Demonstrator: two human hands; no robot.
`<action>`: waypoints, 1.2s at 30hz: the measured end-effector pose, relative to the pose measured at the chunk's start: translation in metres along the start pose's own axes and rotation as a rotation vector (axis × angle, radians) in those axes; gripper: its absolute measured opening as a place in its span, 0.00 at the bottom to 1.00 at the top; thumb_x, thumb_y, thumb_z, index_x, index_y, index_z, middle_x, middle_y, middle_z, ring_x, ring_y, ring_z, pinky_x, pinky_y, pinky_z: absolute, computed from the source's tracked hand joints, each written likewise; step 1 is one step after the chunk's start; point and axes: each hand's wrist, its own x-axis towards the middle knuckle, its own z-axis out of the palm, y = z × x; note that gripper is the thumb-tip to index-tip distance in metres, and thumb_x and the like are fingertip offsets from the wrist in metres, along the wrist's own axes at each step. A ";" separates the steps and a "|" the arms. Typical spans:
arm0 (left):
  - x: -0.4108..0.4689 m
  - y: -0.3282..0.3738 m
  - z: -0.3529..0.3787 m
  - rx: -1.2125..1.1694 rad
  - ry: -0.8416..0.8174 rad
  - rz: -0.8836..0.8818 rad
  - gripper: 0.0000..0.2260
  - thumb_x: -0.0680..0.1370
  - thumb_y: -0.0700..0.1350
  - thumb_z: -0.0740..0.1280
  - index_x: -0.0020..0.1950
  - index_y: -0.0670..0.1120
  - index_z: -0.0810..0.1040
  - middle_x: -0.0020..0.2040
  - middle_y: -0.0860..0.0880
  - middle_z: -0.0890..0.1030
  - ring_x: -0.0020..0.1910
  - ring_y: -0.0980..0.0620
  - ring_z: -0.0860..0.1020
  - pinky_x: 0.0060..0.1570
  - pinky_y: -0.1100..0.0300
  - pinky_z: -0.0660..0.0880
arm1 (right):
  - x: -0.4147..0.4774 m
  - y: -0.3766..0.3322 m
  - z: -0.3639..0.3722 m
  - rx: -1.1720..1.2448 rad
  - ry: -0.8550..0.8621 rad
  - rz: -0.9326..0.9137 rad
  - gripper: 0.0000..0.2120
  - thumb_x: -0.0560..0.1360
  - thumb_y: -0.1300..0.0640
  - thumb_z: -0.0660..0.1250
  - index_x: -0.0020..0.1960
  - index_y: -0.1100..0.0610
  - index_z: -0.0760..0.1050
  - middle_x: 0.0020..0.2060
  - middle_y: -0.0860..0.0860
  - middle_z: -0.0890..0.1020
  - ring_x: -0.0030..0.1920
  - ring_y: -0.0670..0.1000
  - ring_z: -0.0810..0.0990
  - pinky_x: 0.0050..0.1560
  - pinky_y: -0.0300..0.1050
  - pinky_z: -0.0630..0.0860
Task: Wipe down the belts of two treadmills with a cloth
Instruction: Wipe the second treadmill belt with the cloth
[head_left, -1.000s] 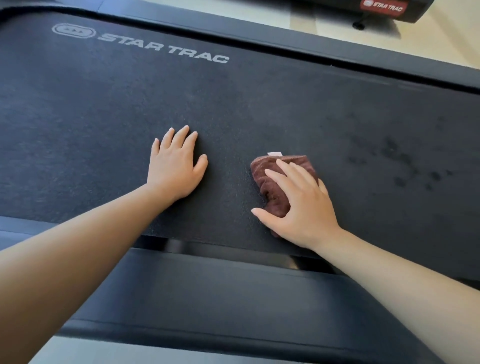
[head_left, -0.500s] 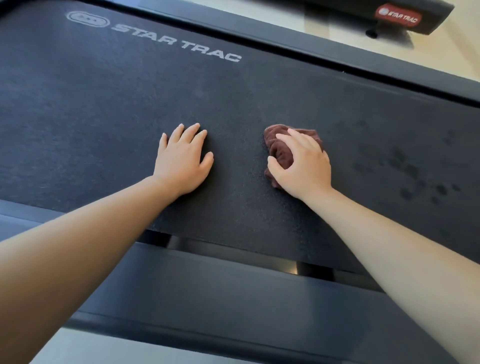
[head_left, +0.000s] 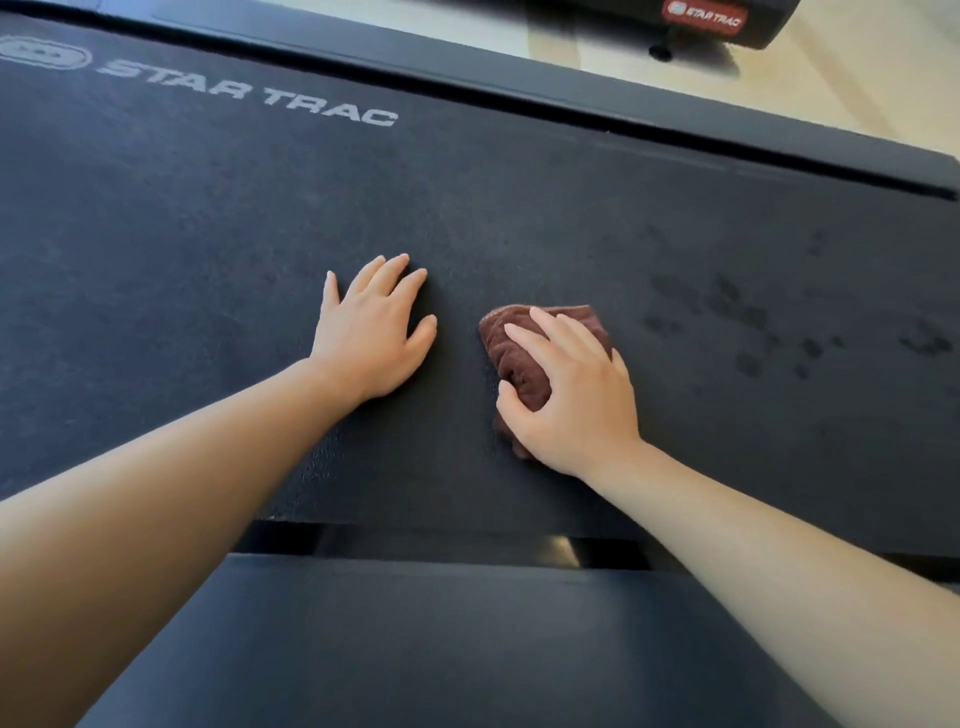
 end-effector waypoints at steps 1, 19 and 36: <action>0.008 -0.003 0.000 0.012 0.005 -0.007 0.26 0.79 0.56 0.54 0.75 0.48 0.59 0.76 0.49 0.57 0.76 0.48 0.51 0.71 0.38 0.46 | 0.011 0.000 0.002 0.004 0.000 0.004 0.26 0.69 0.42 0.60 0.66 0.46 0.72 0.71 0.47 0.68 0.72 0.51 0.63 0.69 0.59 0.60; 0.138 -0.052 0.006 0.049 0.100 -0.229 0.27 0.78 0.59 0.51 0.75 0.51 0.55 0.77 0.51 0.55 0.76 0.51 0.49 0.71 0.40 0.44 | 0.288 -0.002 0.068 0.007 0.097 -0.019 0.23 0.70 0.41 0.60 0.63 0.46 0.74 0.62 0.47 0.75 0.66 0.53 0.68 0.63 0.56 0.64; 0.140 -0.055 -0.003 -0.030 0.077 -0.226 0.24 0.79 0.53 0.53 0.75 0.50 0.58 0.77 0.51 0.56 0.76 0.51 0.50 0.72 0.44 0.44 | 0.246 -0.011 0.058 0.048 0.047 -0.075 0.22 0.72 0.42 0.62 0.64 0.46 0.73 0.66 0.47 0.72 0.69 0.52 0.65 0.64 0.58 0.61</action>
